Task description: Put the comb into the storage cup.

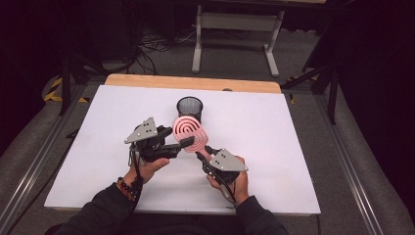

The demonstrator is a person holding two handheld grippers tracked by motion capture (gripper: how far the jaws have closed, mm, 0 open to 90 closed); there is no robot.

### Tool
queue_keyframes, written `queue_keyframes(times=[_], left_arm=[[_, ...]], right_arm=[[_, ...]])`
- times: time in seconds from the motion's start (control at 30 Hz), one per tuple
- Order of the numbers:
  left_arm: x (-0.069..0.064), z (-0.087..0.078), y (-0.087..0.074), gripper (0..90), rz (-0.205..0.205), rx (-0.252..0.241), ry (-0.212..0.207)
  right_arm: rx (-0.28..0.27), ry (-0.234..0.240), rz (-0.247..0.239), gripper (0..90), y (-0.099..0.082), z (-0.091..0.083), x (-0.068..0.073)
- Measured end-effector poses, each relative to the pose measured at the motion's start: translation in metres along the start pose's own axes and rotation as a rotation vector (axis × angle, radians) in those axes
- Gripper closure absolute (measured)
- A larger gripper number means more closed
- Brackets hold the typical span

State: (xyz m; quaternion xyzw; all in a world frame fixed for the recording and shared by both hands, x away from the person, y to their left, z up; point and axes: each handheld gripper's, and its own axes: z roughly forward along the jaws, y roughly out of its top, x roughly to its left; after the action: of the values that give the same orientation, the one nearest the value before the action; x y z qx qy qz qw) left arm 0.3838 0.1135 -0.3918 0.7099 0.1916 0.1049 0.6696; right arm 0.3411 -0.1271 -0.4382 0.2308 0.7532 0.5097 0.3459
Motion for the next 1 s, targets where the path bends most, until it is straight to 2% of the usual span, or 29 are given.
queue_keyframes(times=[0.1,0.17,0.23,0.37,0.4,0.63,0.73,0.8,0.9,1.0], left_arm=[[-0.001,-0.001,0.000,57.3,0.000,-0.014,-0.015],[-0.004,-0.003,0.001,59.4,0.014,-0.025,-0.045],[-0.007,-0.005,0.002,60.1,0.037,-0.023,-0.048],[-0.011,-0.005,0.003,61.6,0.049,-0.027,-0.063],[-0.013,-0.007,0.005,62.0,0.065,-0.027,-0.061],[-0.010,-0.010,0.007,62.9,0.085,-0.024,-0.023],[-0.009,-0.012,0.009,63.1,0.101,-0.017,-0.015],[-0.010,-0.014,0.010,63.1,0.115,-0.014,-0.006],[-0.010,-0.016,0.011,63.2,0.129,-0.014,0.007],[-0.008,-0.020,0.013,63.2,0.141,-0.009,0.014]], right_arm=[[0.010,-0.006,-0.013,70.4,-0.001,0.001,0.002],[0.009,-0.003,-0.011,70.4,-0.001,0.002,0.002],[0.005,-0.005,-0.012,70.3,-0.001,0.002,0.002],[-0.002,-0.004,-0.029,70.5,0.001,0.001,0.005],[-0.005,-0.002,-0.028,70.4,0.001,0.001,0.005],[-0.009,0.028,0.005,66.9,0.003,-0.001,0.007],[-0.005,0.044,0.006,61.0,0.004,-0.001,0.007],[-0.004,0.052,0.003,61.0,0.004,-0.002,0.007],[-0.005,0.055,-0.002,54.9,0.005,-0.003,0.006],[-0.009,0.054,0.003,53.2,0.005,-0.009,0.002]])
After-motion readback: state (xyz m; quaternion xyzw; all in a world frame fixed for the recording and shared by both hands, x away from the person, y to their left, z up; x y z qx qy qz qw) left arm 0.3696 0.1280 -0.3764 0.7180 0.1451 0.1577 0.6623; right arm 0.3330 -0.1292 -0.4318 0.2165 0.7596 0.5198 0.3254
